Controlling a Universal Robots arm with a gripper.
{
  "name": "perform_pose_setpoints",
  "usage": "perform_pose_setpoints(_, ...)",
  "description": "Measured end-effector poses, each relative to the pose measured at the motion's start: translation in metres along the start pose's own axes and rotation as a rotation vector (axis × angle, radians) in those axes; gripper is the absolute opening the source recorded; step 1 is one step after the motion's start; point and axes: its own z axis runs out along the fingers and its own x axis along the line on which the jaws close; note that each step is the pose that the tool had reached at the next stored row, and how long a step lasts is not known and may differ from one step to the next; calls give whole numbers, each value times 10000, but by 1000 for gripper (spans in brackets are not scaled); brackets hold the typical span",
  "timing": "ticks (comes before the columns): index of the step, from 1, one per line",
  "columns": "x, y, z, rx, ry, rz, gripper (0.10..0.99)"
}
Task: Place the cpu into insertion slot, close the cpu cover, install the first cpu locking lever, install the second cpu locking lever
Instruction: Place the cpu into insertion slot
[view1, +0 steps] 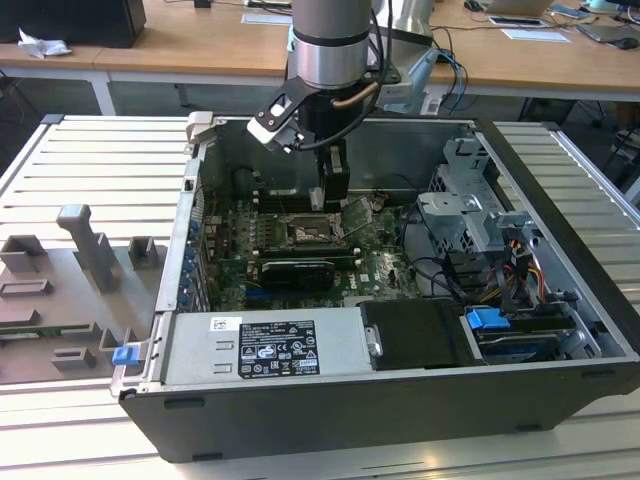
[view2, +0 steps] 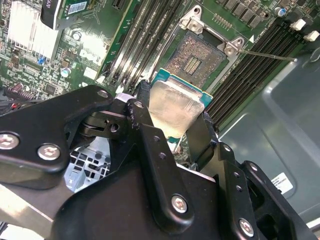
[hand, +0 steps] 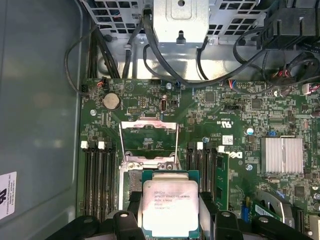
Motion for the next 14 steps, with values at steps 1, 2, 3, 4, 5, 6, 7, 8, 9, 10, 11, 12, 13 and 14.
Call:
perform_pose_setpoints(1,0,-1,2,0,0,-1,537)
perform_pose_setpoints(2,0,-3,3,0,0,-1,537)
perform_pose_setpoints(3,0,-3,3,1,0,0,537)
perform_pose_setpoints(4,0,-4,5,0,0,0,537)
perform_pose_setpoints(5,0,-5,8,-1,2,0,537)
perform_pose_setpoints(6,0,-6,10,-1,2,-1,537)
perform_pose_setpoints(7,0,-7,14,0,0,-1,537)
perform_pose_setpoints(8,0,-8,16,0,-1,-1,537)
perform_pose_setpoints(9,0,-8,19,0,0,0,537)
perform_pose_setpoints(10,0,-9,22,0,0,-1,537)
perform_pose_setpoints(11,0,-9,24,0,0,0,537)
perform_pose_setpoints(12,0,-9,26,0,1,-1,537)
perform_pose_setpoints(13,0,-9,30,0,1,-1,537)
perform_pose_setpoints(14,0,-10,34,0,0,0,537)
